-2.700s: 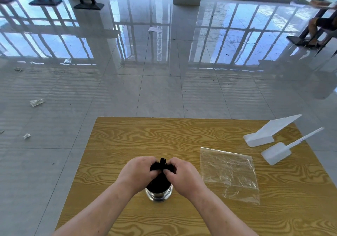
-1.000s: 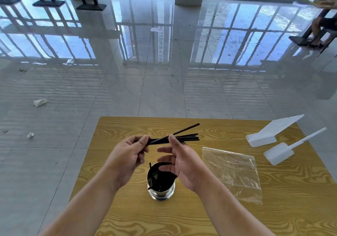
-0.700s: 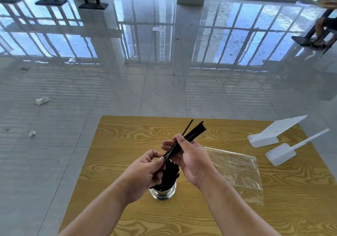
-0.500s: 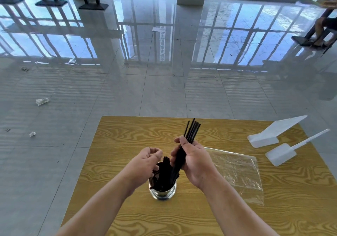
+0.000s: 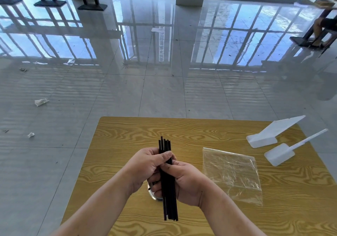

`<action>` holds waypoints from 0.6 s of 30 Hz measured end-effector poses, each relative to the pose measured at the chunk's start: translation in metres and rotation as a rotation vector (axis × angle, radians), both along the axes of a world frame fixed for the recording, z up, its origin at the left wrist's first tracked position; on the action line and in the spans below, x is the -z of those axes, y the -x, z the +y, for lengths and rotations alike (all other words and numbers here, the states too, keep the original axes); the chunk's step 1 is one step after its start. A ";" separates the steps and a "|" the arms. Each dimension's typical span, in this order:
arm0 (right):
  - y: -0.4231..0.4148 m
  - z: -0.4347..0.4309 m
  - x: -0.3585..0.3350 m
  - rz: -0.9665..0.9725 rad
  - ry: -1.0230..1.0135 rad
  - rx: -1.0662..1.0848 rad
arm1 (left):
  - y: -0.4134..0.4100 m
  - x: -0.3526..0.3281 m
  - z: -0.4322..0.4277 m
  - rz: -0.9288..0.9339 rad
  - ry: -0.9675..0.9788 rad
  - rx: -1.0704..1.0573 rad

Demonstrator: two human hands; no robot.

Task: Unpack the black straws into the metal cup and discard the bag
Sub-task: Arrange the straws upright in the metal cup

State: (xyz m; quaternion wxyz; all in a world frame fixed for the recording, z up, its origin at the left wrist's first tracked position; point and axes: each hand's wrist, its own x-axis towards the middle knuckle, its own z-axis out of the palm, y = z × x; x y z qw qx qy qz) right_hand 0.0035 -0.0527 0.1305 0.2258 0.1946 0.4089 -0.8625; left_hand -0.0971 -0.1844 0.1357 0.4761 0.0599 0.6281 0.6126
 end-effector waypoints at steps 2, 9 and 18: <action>0.001 -0.001 0.001 -0.004 -0.001 0.012 | -0.001 -0.001 0.001 -0.007 -0.010 -0.032; 0.004 0.001 0.006 0.038 -0.031 0.026 | 0.004 -0.008 0.004 0.088 -0.029 -0.138; 0.010 0.008 0.000 0.083 0.023 -0.041 | 0.013 -0.020 0.006 -0.055 -0.126 -0.064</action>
